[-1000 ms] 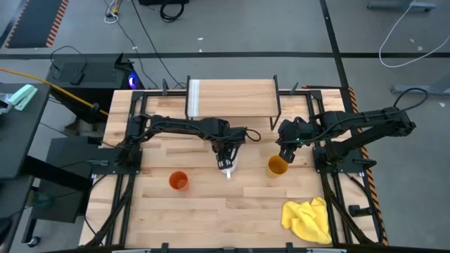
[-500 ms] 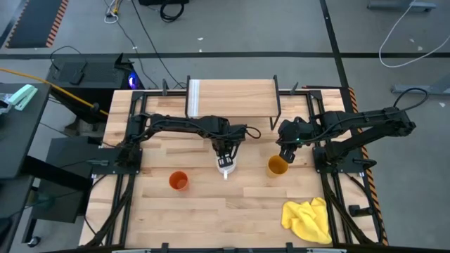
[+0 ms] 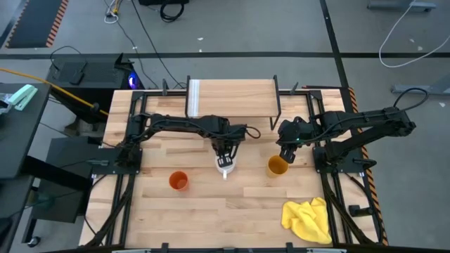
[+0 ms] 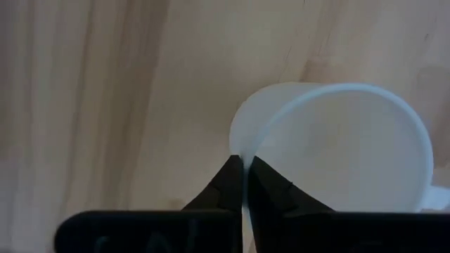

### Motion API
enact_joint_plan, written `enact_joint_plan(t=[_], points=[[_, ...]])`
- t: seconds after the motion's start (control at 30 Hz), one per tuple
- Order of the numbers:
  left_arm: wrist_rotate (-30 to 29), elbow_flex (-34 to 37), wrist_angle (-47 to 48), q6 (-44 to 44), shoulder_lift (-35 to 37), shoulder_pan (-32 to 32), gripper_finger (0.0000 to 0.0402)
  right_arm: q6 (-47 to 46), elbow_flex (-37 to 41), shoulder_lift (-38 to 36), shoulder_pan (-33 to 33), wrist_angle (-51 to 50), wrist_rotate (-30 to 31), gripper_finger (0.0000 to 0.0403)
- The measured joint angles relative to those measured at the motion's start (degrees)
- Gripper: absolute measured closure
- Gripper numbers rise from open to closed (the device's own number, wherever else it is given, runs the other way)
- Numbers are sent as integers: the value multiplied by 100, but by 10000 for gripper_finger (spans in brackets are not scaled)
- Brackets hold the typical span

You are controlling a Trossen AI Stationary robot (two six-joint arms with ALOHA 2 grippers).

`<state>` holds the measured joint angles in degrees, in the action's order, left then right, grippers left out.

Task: Stack small to large cups/mugs on shelf
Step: Put the white mug on the shelf

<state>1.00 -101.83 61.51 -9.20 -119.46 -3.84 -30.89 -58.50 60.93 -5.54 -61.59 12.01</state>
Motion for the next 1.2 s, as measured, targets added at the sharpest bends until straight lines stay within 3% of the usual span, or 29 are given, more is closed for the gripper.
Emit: enact_joint_plan(t=[0.17,0.33,0.57,1.2], points=[[-318,-629,860,0,0,39,390,2,0,0,-1,-1,0,342],[-483,-1728,1693,1,0,22,390,2,0,0,0,1,0,342],[-668,-3251,2714,-122,0,-473,390,-42,0,0,-2,1,0,342],[-715,-3247,2853,-305,180,-2657,390,-236,0,0,0,1,-4,342]])
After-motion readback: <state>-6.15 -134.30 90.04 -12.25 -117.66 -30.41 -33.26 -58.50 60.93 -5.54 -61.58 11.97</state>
